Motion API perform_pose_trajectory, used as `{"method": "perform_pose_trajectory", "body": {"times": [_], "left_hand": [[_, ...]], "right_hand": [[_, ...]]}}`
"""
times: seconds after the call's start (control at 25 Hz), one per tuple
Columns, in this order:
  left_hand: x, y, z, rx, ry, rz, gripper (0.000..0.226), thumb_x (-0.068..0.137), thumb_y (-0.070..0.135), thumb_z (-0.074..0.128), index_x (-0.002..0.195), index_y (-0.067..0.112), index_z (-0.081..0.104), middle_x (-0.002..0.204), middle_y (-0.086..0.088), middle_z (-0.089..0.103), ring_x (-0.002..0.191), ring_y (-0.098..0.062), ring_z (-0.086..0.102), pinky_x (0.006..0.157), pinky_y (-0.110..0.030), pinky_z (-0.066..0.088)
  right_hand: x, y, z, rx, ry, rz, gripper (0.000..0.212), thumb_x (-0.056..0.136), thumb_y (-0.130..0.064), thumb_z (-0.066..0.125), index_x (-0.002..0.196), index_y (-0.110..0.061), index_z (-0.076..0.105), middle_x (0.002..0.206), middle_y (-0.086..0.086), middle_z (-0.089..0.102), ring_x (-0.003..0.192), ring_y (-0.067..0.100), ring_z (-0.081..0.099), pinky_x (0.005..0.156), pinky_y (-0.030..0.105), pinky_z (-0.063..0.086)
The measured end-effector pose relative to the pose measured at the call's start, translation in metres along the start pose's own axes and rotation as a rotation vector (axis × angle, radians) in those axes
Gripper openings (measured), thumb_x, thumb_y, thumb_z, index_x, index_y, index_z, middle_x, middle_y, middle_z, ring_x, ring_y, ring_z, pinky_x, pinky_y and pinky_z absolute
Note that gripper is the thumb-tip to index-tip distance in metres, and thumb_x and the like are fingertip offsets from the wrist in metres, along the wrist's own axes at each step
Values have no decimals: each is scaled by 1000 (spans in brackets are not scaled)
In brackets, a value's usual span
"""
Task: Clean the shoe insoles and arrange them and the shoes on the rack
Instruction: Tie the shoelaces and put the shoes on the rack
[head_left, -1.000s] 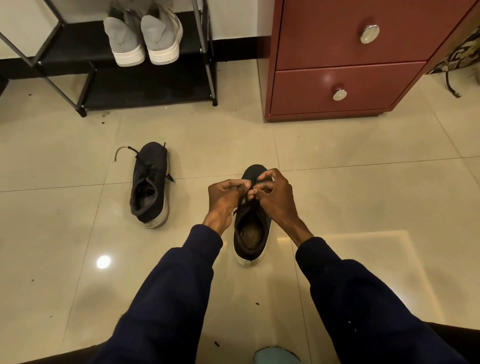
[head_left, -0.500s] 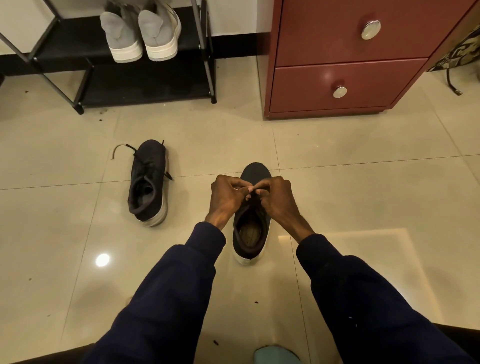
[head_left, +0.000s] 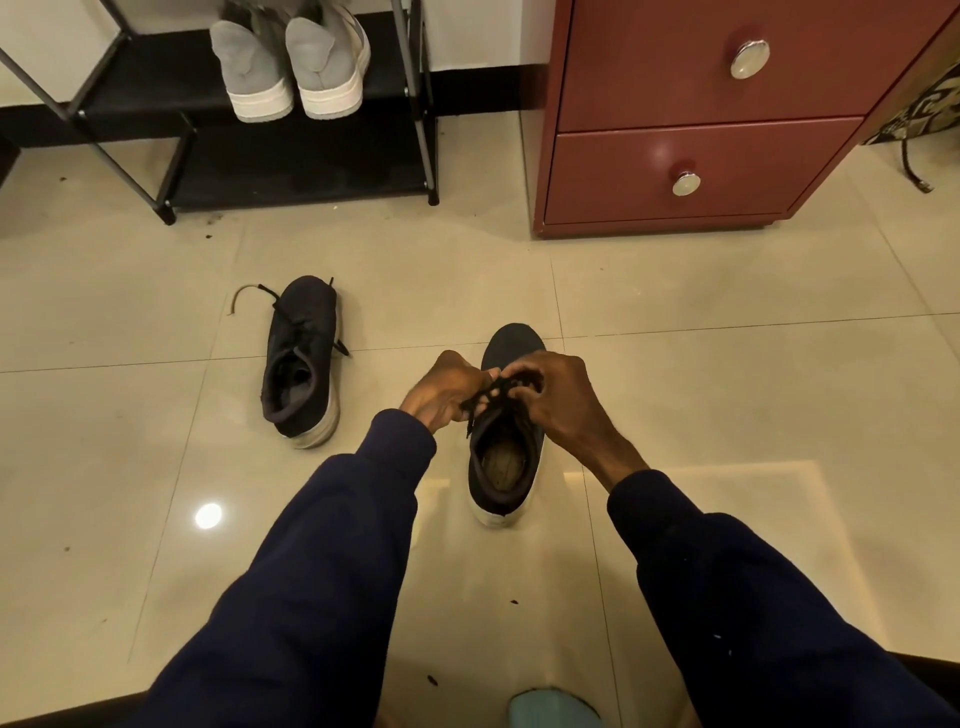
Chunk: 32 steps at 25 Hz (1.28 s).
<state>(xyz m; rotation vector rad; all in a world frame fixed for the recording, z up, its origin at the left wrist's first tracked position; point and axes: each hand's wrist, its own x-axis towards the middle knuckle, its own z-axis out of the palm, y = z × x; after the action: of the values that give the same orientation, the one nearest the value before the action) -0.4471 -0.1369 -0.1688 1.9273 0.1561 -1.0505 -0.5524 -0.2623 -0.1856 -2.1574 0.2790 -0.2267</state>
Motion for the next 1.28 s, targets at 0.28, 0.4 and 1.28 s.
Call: {"method": "perform_pose_trajectory", "body": {"times": [0.28, 0.4, 1.28], "left_hand": [[0, 7, -15, -42, -140, -231, 23, 97, 18, 72, 82, 4, 62, 70, -7, 62, 60, -14, 55, 58, -26, 50], [2, -1, -19, -225, -126, -236, 14, 95, 13, 73, 85, 6, 66, 72, -5, 66, 64, -13, 60, 63, -26, 53], [-3, -26, -4, -7, -175, 463, 19, 90, 7, 77, 109, 4, 77, 100, -20, 76, 91, -25, 73, 88, -39, 61]], "right_hand": [[-5, 0, -2, -424, 3, -304, 10, 90, -21, 68, 93, -13, 74, 100, 3, 61, 95, 17, 52, 75, 33, 48], [-7, -6, -3, -404, 61, -285, 8, 85, -22, 69, 87, -14, 68, 101, -1, 54, 96, 14, 47, 74, 30, 44], [-11, -9, -2, 241, 240, 158, 5, 93, -14, 69, 96, -12, 70, 87, -4, 71, 80, 5, 70, 70, 18, 57]]}}
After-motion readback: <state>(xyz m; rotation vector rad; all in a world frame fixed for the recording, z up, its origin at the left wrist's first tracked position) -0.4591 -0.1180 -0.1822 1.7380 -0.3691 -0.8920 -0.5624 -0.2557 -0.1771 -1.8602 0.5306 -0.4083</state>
